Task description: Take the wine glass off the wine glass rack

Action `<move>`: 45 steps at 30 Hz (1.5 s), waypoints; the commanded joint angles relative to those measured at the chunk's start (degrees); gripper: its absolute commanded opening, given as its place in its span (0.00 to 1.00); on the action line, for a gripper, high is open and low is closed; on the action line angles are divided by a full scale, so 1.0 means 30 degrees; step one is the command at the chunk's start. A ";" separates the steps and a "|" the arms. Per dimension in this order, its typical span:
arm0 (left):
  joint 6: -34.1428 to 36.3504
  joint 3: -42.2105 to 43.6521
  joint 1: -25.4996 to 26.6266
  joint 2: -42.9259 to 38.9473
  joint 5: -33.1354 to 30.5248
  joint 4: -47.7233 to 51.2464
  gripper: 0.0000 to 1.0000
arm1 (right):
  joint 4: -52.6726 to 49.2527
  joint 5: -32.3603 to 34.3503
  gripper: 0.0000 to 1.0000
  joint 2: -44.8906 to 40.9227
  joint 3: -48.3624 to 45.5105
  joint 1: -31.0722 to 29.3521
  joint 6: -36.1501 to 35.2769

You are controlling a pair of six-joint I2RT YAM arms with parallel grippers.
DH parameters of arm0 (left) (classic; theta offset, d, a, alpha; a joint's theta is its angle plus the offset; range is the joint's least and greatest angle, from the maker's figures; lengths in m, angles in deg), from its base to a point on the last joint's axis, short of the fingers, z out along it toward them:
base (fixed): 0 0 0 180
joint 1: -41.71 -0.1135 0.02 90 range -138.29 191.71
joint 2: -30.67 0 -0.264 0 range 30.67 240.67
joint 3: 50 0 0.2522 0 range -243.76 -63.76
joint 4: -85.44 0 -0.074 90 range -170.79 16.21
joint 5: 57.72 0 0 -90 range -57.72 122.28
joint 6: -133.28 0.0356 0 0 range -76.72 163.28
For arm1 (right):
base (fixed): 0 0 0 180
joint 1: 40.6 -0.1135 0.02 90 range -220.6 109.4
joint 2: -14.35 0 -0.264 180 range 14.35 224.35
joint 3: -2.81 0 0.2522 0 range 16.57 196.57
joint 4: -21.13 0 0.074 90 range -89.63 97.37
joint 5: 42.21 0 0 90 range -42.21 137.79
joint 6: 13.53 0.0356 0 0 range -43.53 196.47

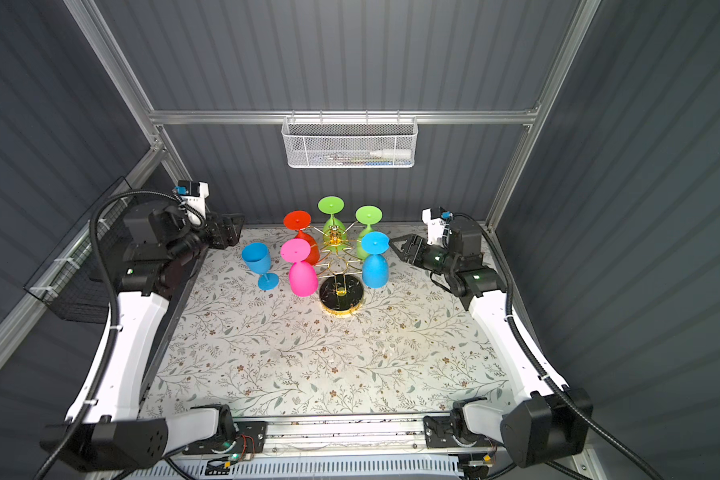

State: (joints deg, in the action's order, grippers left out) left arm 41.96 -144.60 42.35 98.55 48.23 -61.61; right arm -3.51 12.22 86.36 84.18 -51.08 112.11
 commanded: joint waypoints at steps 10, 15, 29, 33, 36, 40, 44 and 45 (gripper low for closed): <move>-0.2043 0.3390 -0.0071 -0.3680 0.3215 -0.5945 0.89 | 0.2520 -0.1854 0.48 0.1079 0.0061 0.0036 0.2400; -0.2282 0.3640 -0.0094 -0.4276 0.3041 -0.6005 0.89 | 0.3049 -0.2004 0.43 0.1354 -0.0110 0.0007 0.2955; -0.2288 0.3996 -0.0072 -0.5048 0.3075 -0.5577 0.90 | 0.3332 -0.2029 0.38 0.2188 -0.0127 -0.0337 0.3560; -0.2174 0.3997 -0.0072 -0.5077 0.3068 -0.5471 0.90 | 0.3434 -0.2029 0.33 0.2321 -0.0038 -0.0521 0.3703; -0.2126 0.3980 -0.0091 -0.5106 0.3100 -0.5441 0.90 | 0.3507 -0.2060 0.31 0.2421 -0.0022 -0.0636 0.3838; -0.1947 0.3817 -0.0081 -0.5134 0.3098 -0.5229 0.91 | 0.3625 -0.2058 0.26 0.2451 -0.0017 -0.0782 0.3937; -0.1919 0.3743 -0.0069 -0.5162 0.3141 -0.5163 0.91 | 0.3610 -0.1998 0.21 0.2358 0.0002 -0.0783 0.4028; -0.1903 0.3757 -0.0077 -0.5192 0.3139 -0.5141 0.91 | 0.3581 -0.1964 0.20 0.2303 0.0047 -0.0784 0.4028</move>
State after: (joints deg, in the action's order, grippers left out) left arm 35.51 -132.99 42.35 84.12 56.60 -77.68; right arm 6.11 7.02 93.42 84.07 -53.09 124.11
